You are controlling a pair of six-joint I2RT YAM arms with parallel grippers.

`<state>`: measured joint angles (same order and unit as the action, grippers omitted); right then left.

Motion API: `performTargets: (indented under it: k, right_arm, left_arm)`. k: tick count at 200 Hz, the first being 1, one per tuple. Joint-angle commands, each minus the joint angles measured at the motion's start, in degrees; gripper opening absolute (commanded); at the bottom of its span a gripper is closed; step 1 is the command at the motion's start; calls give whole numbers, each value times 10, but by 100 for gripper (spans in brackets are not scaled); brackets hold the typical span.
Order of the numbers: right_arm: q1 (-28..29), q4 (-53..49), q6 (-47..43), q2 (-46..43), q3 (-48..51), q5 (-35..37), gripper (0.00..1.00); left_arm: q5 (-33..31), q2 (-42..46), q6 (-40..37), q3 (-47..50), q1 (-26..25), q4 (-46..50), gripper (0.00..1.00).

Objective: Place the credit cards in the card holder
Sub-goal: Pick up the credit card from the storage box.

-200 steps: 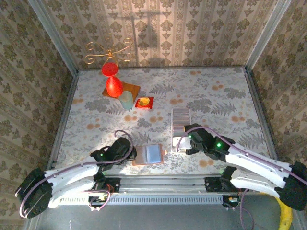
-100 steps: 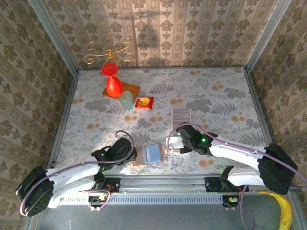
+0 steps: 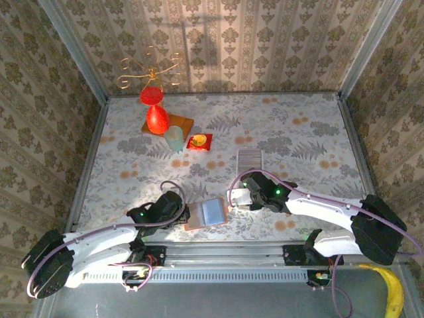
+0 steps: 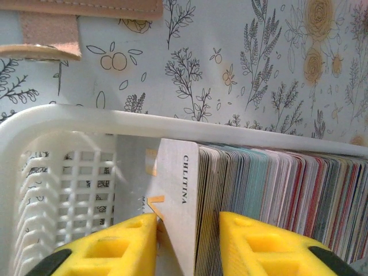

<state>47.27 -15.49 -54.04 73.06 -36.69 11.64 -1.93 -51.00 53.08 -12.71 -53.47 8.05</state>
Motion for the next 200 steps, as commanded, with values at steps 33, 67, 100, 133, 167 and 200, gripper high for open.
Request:
performTargets:
  k: [33,67,100,133,167,200]
  right_arm:
    - [-7,-6,1,-14,-13,11,23]
    - [-7,-7,8,-35,-14,12,21]
    - [-6,-12,16,-56,-15,9,19]
    - [-7,-16,21,-60,-13,10,16]
    - [-7,-17,24,-64,-15,10,12]
    - [-6,-29,39,-86,-19,6,9]
  left_arm:
    - [-9,3,3,-11,-8,13,0]
    - [-10,3,3,-12,-11,15,0]
    - [-12,2,3,-14,-12,15,0]
    - [-12,0,2,-17,-14,17,0]
    - [-13,1,2,-19,-14,21,0]
    - [-14,4,1,-20,-15,25,0]
